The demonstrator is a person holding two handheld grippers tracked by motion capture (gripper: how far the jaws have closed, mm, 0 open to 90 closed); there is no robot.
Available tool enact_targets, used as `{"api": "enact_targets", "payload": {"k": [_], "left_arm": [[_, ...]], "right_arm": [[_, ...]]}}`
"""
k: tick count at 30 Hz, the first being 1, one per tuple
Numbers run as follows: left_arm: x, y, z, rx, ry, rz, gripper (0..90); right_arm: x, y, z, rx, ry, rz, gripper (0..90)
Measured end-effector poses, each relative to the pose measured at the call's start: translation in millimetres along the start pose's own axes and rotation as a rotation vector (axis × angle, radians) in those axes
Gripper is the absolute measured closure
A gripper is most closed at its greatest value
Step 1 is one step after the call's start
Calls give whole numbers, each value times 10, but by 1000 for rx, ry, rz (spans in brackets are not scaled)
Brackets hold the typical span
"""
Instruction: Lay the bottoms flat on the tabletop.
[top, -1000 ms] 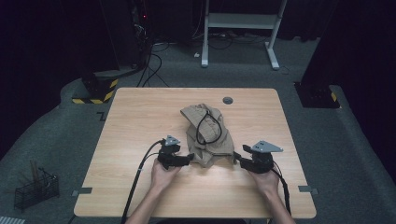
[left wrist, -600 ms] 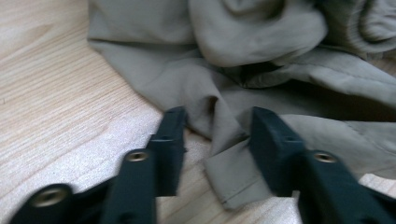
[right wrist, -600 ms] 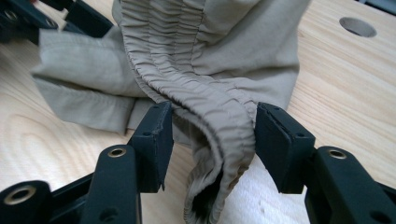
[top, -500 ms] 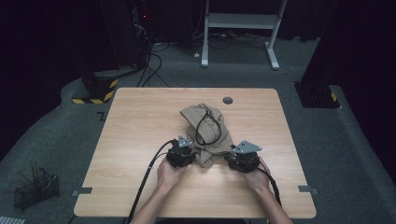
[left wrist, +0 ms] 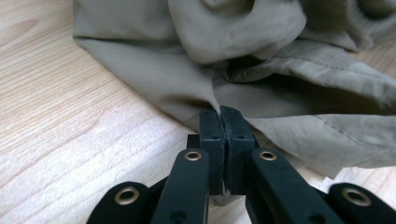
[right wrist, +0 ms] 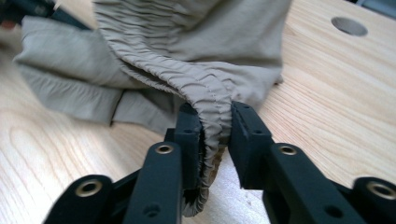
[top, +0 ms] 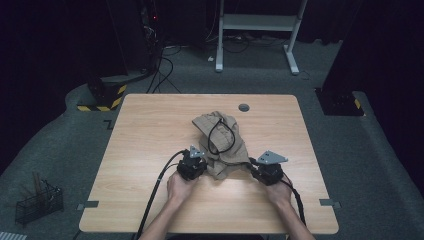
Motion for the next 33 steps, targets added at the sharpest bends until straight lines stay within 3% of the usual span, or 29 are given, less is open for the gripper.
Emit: {"api": "enact_targets", "payload": {"k": [2, 3, 4, 9, 11, 13, 14, 16, 18, 19, 20, 21, 22, 23, 24, 27, 28, 33], "left_arm": [[-53, -18, -47, -13, -2, -5, 885], [-53, -18, -47, -13, -2, -5, 886], [-99, -37, -96, -16, -5, -1, 886], [-199, -91, -214, -11, -16, 1, 887], [-233, -124, -256, -8, -20, 0, 888], [-252, -138, -280, -7, -26, -2, 888], [-272, -153, -309, -7, -32, -3, 888], [-285, -167, -334, -7, -37, -2, 884], [-285, -168, -344, 4, -31, 0, 859], [-280, -174, -354, 9, -21, -5, 785], [-266, -186, -369, 7, -1, -17, 621], [-247, -193, -381, 1, 24, -39, 621], [-183, -213, -399, -7, 63, -66, 486], [-183, -213, -399, -7, 63, -66, 450], [-93, -219, -392, -30, 86, -83, 422], [-1, -210, -353, -36, 104, -95, 385], [88, -197, -245, -24, 87, -90, 382], [168, -177, -29, -17, 49, -96, 409]], "right_arm": [[-3, 59, -35, 1, 16, 45, 775], [-3, 59, -35, 1, 16, 45, 775], [-1, 126, -77, -1, 26, 94, 784], [-7, 309, -118, -38, 23, 172, 791], [-29, 419, -98, -54, 0, 223, 793], [-35, 458, -88, -60, -2, 234, 793], [-39, 564, -63, -79, -13, 269, 794], [-35, 632, -44, -79, -29, 310, 791], [-41, 656, -27, -74, -39, 319, 783], [-52, 650, -14, -79, -49, 310, 765], [-48, 588, -9, -98, -60, 260, 632], [-48, 588, -9, -98, -60, 260, 632], [-5, 492, -38, -118, -52, 198, 545], [11, 458, -52, -129, -48, 172, 520], [30, 419, -71, -134, -41, 146, 506], [63, 346, -121, -113, -17, 111, 487], [68, 330, -131, -105, -13, 107, 481], [67, 293, -143, -79, -21, 78, 474]]}}
Point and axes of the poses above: each handheld gripper's, and its own axes: z roughly forward along the jaws, x roughly out of its top, y roughly to its right, the point moved 1 cm from there along z, roughly forward along the jaws, and after that the axes turned 1 degree about x, right-handed, at the moved point
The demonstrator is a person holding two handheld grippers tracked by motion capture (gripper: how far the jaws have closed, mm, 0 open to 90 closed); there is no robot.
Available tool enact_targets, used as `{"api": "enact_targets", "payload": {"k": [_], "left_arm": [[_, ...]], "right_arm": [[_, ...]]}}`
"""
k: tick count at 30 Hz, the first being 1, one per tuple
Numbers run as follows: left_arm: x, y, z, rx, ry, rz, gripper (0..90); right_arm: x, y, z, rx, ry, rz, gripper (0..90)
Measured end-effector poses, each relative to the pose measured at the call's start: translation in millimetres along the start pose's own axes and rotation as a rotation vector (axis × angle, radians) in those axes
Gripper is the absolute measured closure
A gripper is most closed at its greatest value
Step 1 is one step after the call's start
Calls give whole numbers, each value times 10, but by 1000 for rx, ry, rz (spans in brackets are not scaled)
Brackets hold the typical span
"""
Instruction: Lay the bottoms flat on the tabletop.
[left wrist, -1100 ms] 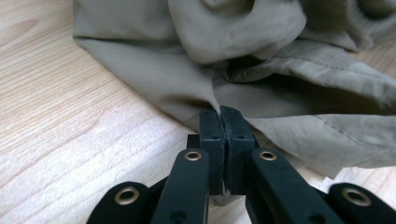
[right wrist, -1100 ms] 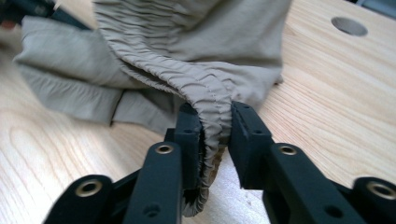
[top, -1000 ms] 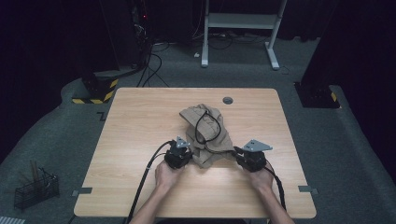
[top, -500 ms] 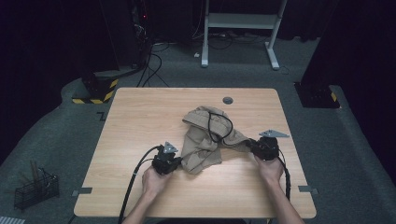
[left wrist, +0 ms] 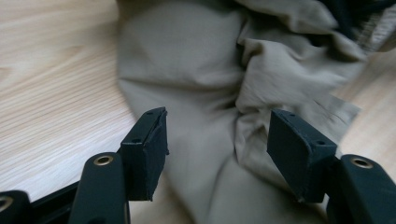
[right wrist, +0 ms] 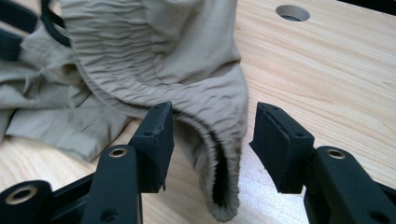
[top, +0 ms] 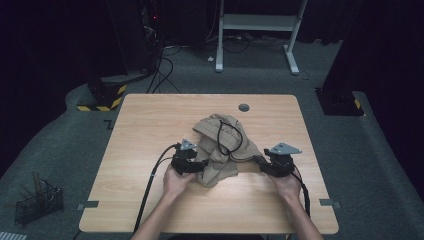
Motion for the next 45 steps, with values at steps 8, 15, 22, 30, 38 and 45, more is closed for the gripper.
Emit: {"api": "enact_targets", "payload": {"k": [8, 15, 22, 30, 38, 45], "left_arm": [[-26, 9, 162, 11, -44, 13, 790], [-35, -20, 140, 3, -63, 19, 893], [-36, -37, 132, -14, -69, 19, 896], [-47, -50, 120, -25, -71, 17, 896], [-53, -60, 112, -31, -72, 17, 896], [-97, -92, 64, -54, -75, 12, 897]], "right_arm": [[43, -231, 82, 53, 18, -128, 463], [77, -279, 111, 63, 0, -201, 451], [116, -309, 199, 106, -16, -232, 432], [43, -323, 375, 122, -81, -280, 418], [-39, -359, 517, 71, -133, -368, 574], [-61, -229, 460, 66, -85, -236, 895]]}}
Point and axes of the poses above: each handheld gripper's, and its own axes: z roughly forward along the jaws, x roughly out of its top, y roughly to its right, the point moved 1 cm from there along z, roughly forward along the jaws, and after that the axes turned 1 degree about x, right-handed, at the moved point
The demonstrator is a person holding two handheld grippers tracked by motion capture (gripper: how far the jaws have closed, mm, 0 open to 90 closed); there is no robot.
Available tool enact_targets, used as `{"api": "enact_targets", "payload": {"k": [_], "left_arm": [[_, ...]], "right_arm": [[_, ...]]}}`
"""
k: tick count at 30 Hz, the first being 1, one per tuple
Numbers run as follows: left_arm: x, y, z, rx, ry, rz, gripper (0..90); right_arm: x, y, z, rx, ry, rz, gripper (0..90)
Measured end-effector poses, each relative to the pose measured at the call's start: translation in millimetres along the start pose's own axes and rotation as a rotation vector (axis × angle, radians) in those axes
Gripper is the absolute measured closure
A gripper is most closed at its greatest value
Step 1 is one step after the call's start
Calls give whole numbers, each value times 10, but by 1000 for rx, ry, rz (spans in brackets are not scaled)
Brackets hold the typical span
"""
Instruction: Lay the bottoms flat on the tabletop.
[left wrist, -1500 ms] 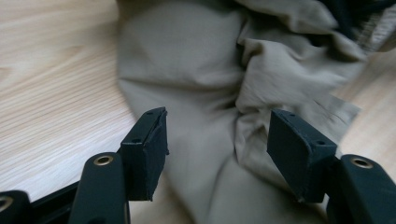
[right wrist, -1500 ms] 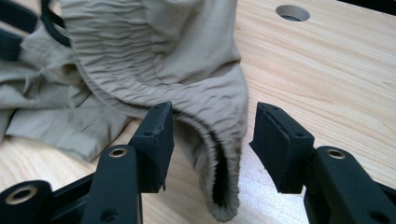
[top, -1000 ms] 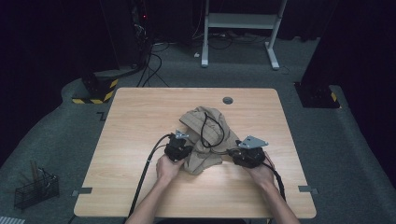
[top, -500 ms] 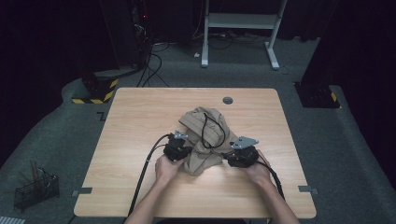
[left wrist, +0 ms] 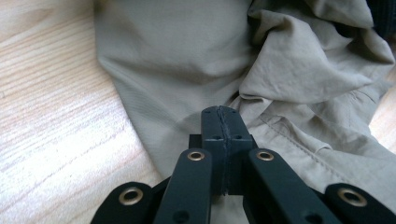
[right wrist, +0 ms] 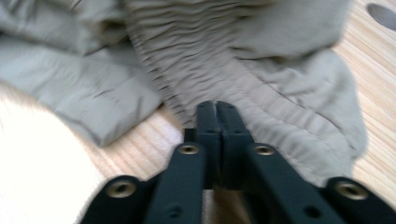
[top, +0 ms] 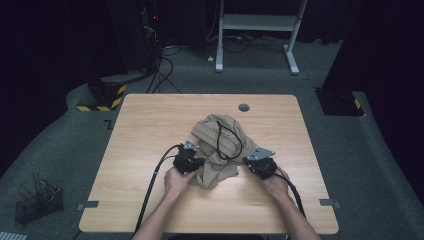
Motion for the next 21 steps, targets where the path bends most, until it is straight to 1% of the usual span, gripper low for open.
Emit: {"api": "enact_targets", "payload": {"k": [3, 4, 5, 6, 7, 8, 9, 11, 12, 13, 14, 16, 17, 18, 19, 21], "left_arm": [[-20, 1, -18, -6, 0, -3, 897], [-20, 1, -18, -6, 0, -3, 897], [-23, 1, -22, -5, 0, -2, 897], [-24, -4, -23, -5, 0, 2, 897], [-24, -5, -22, -8, 0, -2, 897], [-24, -7, -22, -9, 0, -3, 897], [-24, -11, -22, -10, 0, -4, 897], [-26, -12, -22, -12, 2, -7, 897], [-28, -11, -21, -13, 3, -11, 897], [-29, -13, -21, -12, 5, -12, 897], [-30, -13, -21, -12, 5, -13, 897], [-29, -15, -21, -13, 5, -15, 897], [-29, -16, -21, -14, 5, -18, 897], [-29, -17, -21, -14, 5, -20, 897], [-29, -17, -21, -14, 5, -20, 897], [-31, -15, -22, -14, 5, -18, 897]], "right_arm": [[2, 37, -75, 4, 35, 30, 893], [11, 37, -108, 6, 52, 33, 861], [23, 30, -134, 14, 66, 42, 793], [23, 30, -134, 14, 66, 42, 793], [36, 23, -148, 28, 78, 52, 723], [51, 6, -151, 48, 80, 61, 673], [59, -16, -147, 55, 77, 64, 633], [87, -87, -106, 64, 69, 39, 567], [119, -168, -66, 53, 66, 23, 526], [119, -168, -66, 53, 66, 23, 526], [164, -242, -28, 33, 74, 12, 489], [204, -287, 20, 16, 78, 6, 454], [204, -287, 20, 16, 78, 6, 454], [232, -327, 104, -9, 59, 5, 421], [235, -336, 135, -18, 50, 2, 409], [229, -359, 205, -40, 28, -1, 414]]}}
Point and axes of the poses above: each handheld gripper's, and its own axes: z roughly forward along the jaws, x roughly out of its top, y roughly to its right, the point moved 1 cm from there along z, roughly forward along the jaws, and after that the axes turned 1 degree about x, right-handed, at the moved point
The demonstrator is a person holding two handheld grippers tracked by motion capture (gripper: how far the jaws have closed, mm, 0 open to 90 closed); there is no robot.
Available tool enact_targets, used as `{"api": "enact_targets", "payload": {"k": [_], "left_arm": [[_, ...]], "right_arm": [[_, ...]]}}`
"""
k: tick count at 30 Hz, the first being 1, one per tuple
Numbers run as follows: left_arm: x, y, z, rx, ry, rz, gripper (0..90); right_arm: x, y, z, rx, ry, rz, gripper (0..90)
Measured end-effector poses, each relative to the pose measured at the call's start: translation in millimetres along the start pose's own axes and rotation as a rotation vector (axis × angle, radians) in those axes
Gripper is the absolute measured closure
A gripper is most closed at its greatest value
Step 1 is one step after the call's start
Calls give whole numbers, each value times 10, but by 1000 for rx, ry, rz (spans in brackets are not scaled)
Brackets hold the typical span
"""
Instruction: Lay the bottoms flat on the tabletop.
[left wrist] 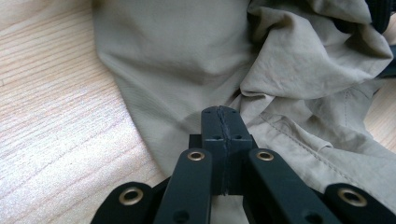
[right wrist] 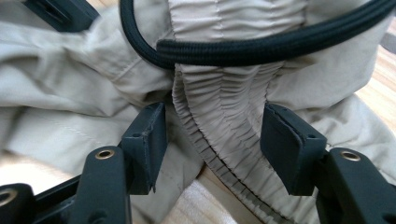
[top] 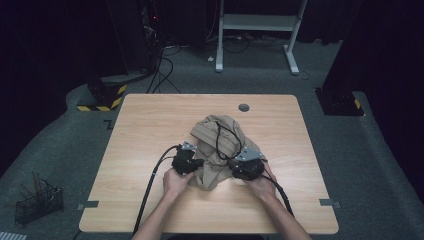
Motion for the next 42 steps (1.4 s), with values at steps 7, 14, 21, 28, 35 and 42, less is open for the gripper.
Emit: {"api": "enact_targets", "payload": {"k": [7, 14, 21, 28, 35, 42], "left_arm": [[-11, 3, -8, -8, -1, 2, 898], [-67, 13, -65, -29, -13, 14, 898], [-214, 55, -240, -74, -60, 67, 899], [-124, -28, -416, 4, 91, -8, 592], [122, 3, -80, 57, 113, -14, 388], [5, 37, -13, -26, -8, 31, 885]], "right_arm": [[34, 32, -121, -43, 79, 12, 831], [90, 251, -335, -46, 137, 94, 868], [186, 424, -581, -30, 191, 158, 870], [239, 593, -679, -13, 189, 233, 869], [249, 531, -638, 12, 172, 227, 869], [256, 559, -768, 8, 174, 228, 869]]}}
Point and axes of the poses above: each handheld gripper's, and its own axes: z roughly forward along the jaws, x roughly out of its top, y roughly to its right, the point moved 1 cm from there along z, roughly forward along the jaws, and after that the axes turned 1 degree about x, right-handed, at the moved point
